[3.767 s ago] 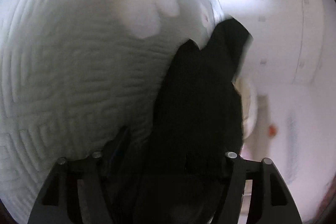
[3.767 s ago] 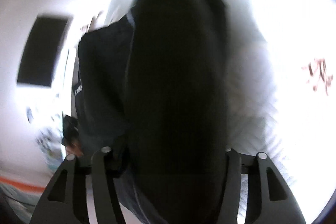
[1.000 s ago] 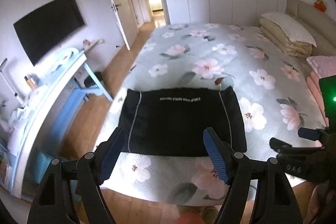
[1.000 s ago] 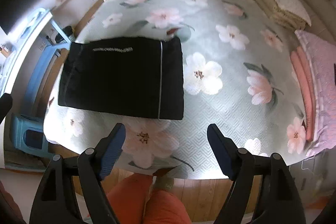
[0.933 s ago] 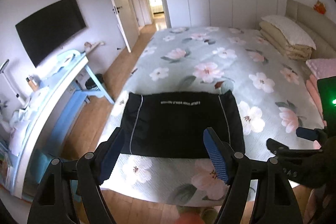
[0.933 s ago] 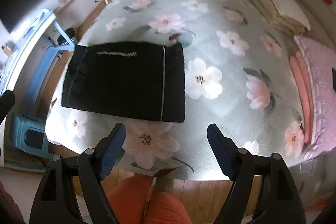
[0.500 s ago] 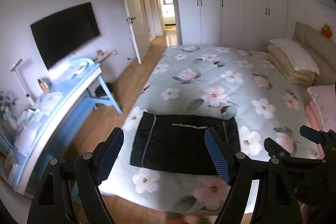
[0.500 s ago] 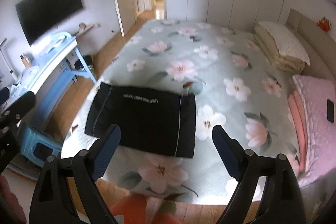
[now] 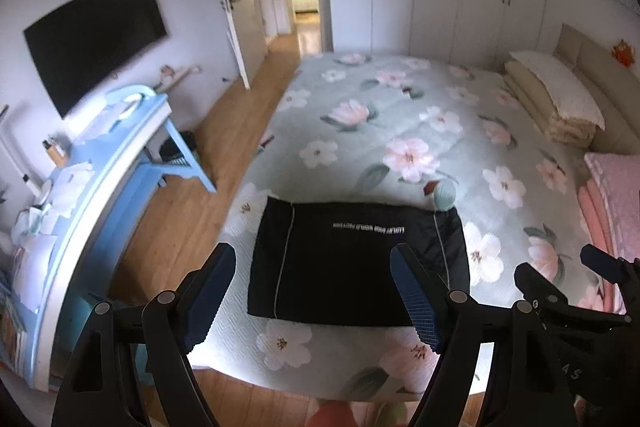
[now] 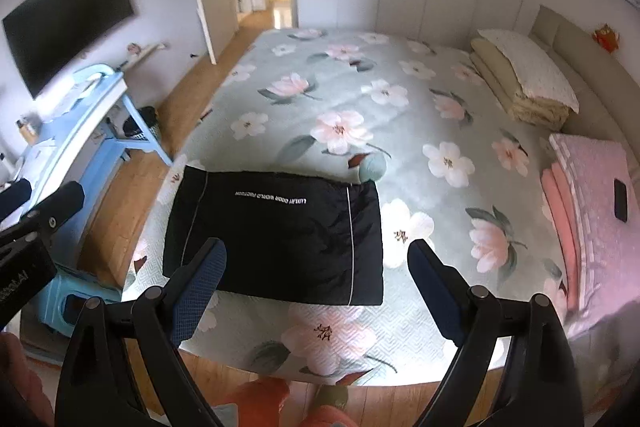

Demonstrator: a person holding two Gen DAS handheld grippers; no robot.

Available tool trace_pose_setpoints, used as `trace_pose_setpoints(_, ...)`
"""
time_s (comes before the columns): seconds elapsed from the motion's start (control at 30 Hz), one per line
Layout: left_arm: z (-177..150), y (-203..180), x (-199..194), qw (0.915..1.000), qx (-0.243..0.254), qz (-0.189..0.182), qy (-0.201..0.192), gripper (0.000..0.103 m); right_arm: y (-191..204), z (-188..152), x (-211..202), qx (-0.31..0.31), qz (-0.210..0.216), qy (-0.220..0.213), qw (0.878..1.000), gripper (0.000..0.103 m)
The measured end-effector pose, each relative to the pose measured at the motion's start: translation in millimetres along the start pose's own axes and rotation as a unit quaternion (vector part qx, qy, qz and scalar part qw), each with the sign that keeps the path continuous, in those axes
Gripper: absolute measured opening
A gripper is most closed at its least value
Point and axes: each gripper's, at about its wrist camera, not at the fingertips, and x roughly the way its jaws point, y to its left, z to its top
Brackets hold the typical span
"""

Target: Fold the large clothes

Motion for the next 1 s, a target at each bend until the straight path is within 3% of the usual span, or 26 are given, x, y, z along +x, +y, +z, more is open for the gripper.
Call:
trace_pose_setpoints(0.33, 10, 14, 65, 0.9978, 0.038, -0.009, 0.053, 0.081, 20, 6, 52, 0.033, -0.007, 0.052, 0.998, 0.093)
trace_pose_setpoints(1.0, 16, 38, 128, 0.9936, 0.059, -0.004, 0.097, 0.081, 53, 18, 113, 0.036, -0.019, 0.097, 0.994, 0.093)
